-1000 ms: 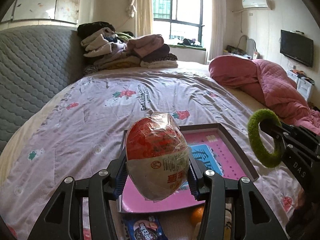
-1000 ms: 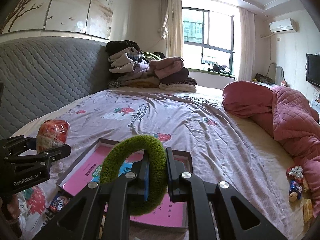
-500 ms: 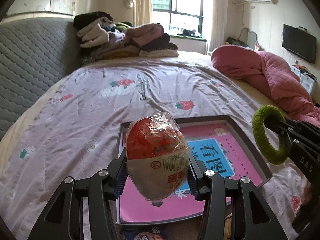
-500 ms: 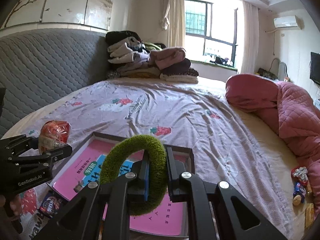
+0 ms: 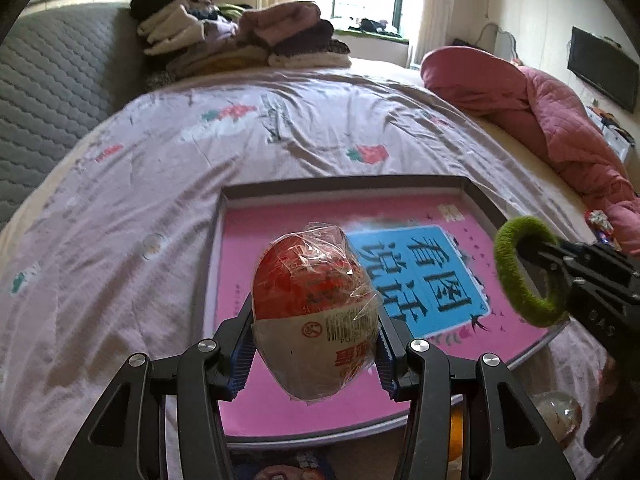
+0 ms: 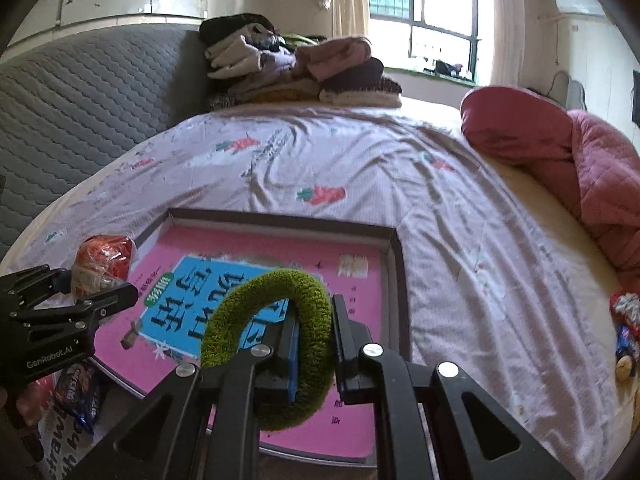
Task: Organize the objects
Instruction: 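Lift and carry the wrapped ball and green ring over the tray with both grippers, then lower the wrapped ball onto the book and open the left gripper while the right releases the ring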
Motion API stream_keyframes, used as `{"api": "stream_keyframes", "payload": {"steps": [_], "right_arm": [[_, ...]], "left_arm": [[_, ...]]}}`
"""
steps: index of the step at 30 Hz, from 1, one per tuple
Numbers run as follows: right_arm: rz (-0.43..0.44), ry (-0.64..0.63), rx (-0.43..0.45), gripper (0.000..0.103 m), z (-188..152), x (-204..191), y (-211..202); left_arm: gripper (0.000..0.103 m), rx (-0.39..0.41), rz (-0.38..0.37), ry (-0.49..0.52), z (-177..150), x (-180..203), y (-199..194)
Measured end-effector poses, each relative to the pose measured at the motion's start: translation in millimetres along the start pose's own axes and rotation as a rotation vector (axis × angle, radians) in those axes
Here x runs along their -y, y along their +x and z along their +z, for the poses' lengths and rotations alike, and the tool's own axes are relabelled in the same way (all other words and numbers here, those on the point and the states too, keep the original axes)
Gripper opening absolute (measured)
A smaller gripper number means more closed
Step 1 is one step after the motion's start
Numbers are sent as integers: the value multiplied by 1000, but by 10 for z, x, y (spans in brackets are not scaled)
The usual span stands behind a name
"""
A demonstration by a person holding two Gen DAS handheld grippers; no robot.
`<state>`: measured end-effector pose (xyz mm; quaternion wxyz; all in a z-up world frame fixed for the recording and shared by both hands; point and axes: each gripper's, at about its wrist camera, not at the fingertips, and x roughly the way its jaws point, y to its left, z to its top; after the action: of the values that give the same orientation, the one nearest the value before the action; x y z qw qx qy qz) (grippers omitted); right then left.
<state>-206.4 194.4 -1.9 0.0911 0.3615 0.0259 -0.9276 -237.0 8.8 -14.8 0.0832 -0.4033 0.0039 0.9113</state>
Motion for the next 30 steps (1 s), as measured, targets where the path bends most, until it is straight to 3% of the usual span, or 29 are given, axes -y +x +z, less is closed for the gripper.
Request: {"api": "stream_keyframes", "payload": {"steps": [7, 30], "right_arm": [[-12, -6, -48, 14, -76, 11, 138], [-32, -14, -140, 14, -206, 7, 370]], "left_arm": [[52, -56, 2, 17, -84, 43, 167], [52, -118, 40, 22, -171, 18, 342]]}}
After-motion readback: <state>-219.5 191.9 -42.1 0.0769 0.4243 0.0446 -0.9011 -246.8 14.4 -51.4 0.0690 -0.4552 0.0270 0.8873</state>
